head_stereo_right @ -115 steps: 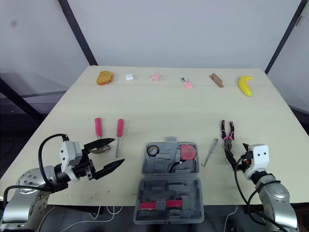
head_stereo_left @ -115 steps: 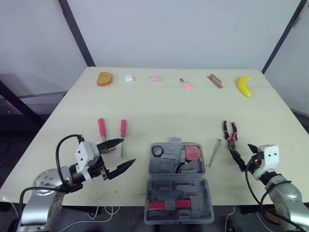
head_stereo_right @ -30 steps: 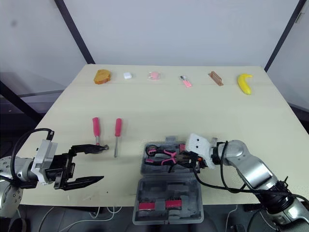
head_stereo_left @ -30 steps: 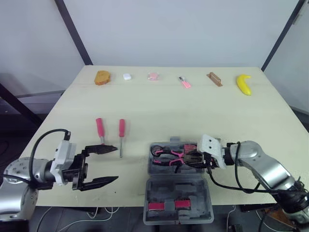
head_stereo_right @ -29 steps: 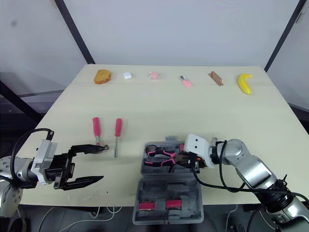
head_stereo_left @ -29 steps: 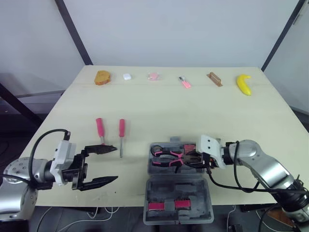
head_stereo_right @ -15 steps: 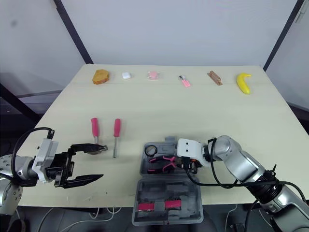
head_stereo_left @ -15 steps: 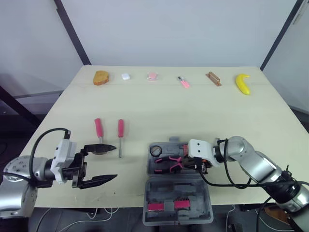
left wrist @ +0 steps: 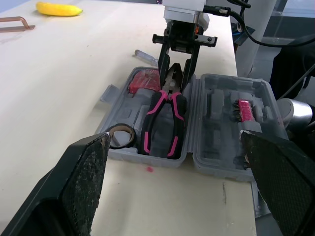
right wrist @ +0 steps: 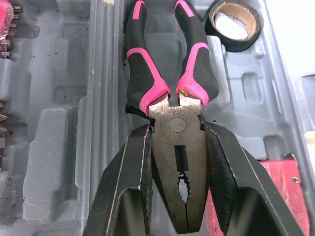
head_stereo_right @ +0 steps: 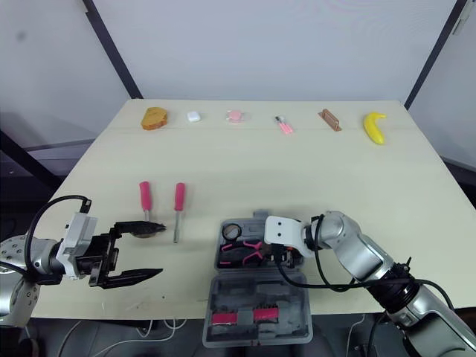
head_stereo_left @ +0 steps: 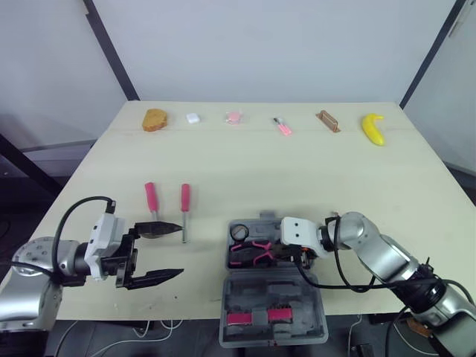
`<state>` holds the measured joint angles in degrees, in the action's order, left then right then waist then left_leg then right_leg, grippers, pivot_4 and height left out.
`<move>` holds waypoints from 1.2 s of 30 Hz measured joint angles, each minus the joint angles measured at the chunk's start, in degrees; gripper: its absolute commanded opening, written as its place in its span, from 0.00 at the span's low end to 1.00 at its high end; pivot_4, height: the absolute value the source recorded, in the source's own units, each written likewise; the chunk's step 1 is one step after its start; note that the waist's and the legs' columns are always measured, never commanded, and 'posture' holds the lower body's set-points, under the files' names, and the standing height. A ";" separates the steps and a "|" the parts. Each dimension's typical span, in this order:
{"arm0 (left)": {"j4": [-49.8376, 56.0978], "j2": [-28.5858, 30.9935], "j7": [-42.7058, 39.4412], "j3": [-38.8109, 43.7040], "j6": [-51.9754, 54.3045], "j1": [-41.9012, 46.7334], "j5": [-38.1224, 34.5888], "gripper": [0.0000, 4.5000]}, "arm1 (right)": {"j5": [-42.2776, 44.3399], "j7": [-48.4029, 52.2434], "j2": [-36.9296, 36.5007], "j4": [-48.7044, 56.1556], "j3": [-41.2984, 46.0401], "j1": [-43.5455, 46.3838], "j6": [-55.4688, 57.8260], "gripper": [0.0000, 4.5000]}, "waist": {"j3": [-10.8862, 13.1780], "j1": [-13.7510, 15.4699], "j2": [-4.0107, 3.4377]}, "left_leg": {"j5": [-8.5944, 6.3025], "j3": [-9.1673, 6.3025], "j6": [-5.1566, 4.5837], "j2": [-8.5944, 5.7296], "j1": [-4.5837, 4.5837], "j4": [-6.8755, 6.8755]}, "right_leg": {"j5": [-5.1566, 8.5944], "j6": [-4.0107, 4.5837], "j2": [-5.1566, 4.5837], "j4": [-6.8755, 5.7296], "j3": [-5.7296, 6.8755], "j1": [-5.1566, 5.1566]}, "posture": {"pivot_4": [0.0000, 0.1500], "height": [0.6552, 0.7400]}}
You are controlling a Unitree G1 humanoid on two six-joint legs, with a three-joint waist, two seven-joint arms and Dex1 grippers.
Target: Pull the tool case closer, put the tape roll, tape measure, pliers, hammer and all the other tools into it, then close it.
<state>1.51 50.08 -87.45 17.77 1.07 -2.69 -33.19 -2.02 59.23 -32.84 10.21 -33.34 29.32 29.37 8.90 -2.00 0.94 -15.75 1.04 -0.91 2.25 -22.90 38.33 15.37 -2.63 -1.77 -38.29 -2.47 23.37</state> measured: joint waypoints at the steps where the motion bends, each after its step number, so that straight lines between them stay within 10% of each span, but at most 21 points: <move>1: 0.00 0.00 0.00 0.00 0.00 -0.03 0.00 1.00 | -0.01 0.11 -0.05 0.00 0.00 -0.10 -0.01 0.52 | 0.00 0.00 0.00 | 0.00 0.00 0.00 0.00 0.00 0.00 | 0.00 0.00 0.00 0.00 0.00 0.00 | 1.00 1.00; 14: 0.00 -0.10 0.03 -0.33 -0.27 -0.49 0.02 1.00 | 1.71 -0.69 2.94 -0.13 3.92 -0.80 -1.80 0.52 | 0.00 -0.08 0.02 | 0.00 0.02 0.00 0.00 0.00 0.03 | 0.00 0.01 0.02 -0.18 -0.05 0.07 | 1.00 1.00; 20: 0.00 -0.20 0.12 -0.33 -0.46 -0.50 0.05 1.00 | 2.97 -1.32 6.19 -3.36 4.43 -0.89 -5.21 0.01 | -0.01 -0.03 0.03 | 0.00 0.05 0.00 0.00 0.00 0.06 | 0.00 0.01 0.00 -0.23 -0.05 0.08 | 1.00 1.00; 36: 1.84 -0.48 1.80 -0.40 -0.11 -1.25 0.17 1.00 | -1.08 -2.81 12.11 -18.52 1.38 0.60 -14.12 0.01 | -0.16 -0.28 0.19 | 0.01 0.09 0.01 0.00 0.16 0.07 | 0.01 0.02 0.01 -0.42 -0.11 0.07 | 1.00 1.00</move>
<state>3.35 49.61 -85.65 17.37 0.97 -3.95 -33.02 -3.10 56.41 -20.73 -8.31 -31.97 29.92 15.25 8.74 -2.29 1.12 -15.74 1.13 -0.90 2.25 -22.74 38.40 15.38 -2.61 -1.76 -38.71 -2.59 23.44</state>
